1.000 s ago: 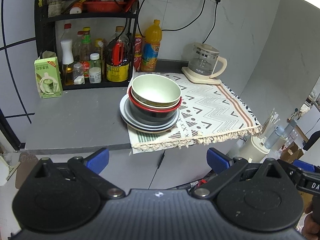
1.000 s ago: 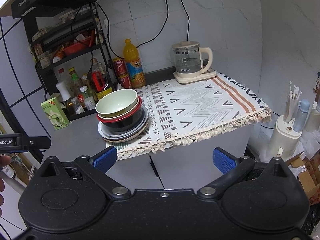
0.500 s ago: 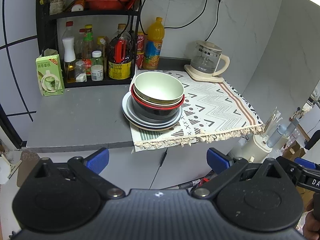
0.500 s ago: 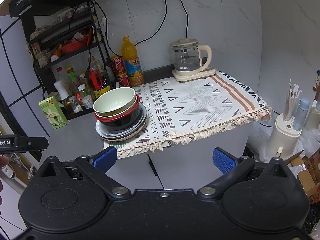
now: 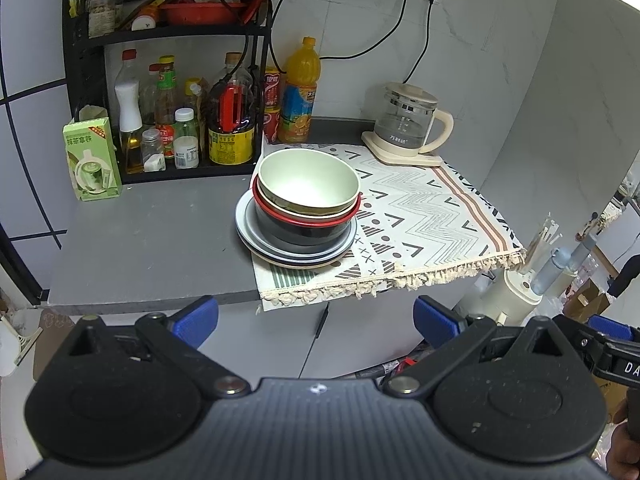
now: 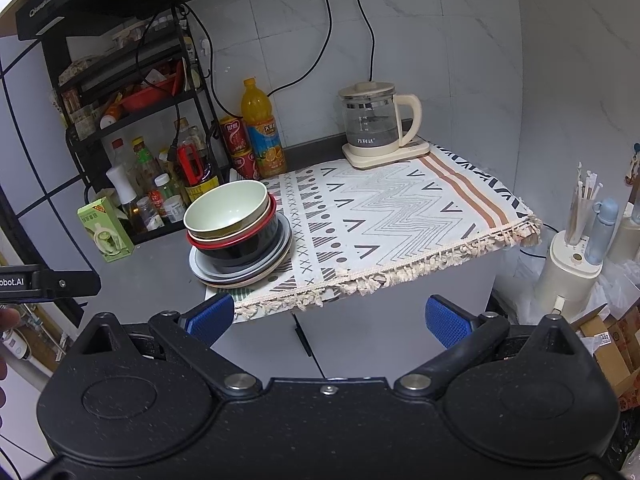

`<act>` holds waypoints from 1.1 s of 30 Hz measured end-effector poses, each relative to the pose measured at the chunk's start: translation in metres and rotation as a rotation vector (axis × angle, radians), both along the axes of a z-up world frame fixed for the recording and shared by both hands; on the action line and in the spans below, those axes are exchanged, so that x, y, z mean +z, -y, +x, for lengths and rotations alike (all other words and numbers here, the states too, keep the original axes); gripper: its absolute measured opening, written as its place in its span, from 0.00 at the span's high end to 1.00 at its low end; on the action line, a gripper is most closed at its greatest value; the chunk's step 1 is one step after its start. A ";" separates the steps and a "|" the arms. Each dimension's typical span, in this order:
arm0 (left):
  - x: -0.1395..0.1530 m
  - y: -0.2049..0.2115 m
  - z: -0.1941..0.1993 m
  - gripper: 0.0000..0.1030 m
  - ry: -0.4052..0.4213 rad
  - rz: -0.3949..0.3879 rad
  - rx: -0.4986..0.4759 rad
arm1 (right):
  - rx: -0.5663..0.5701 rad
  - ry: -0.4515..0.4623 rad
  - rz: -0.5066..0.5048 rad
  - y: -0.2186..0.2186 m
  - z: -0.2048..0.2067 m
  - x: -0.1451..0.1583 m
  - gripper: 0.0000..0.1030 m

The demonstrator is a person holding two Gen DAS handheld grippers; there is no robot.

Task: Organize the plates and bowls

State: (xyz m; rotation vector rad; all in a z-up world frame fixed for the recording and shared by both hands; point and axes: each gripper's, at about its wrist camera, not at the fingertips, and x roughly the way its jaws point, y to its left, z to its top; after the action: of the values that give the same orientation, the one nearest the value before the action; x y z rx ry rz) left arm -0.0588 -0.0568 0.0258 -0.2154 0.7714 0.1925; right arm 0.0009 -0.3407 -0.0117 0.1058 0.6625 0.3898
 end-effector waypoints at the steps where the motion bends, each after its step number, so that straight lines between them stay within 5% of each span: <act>1: 0.000 0.001 0.001 0.00 0.000 0.002 -0.001 | -0.001 0.001 0.000 0.000 0.000 0.000 0.00; 33: 0.001 0.018 -0.005 0.00 0.015 -0.001 -0.015 | 0.007 0.022 0.000 0.016 -0.008 0.005 0.00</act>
State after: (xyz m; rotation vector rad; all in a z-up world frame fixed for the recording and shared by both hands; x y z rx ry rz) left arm -0.0637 -0.0745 0.0273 -0.2120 0.7582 0.1766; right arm -0.0072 -0.3567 -0.0063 0.0987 0.6419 0.3973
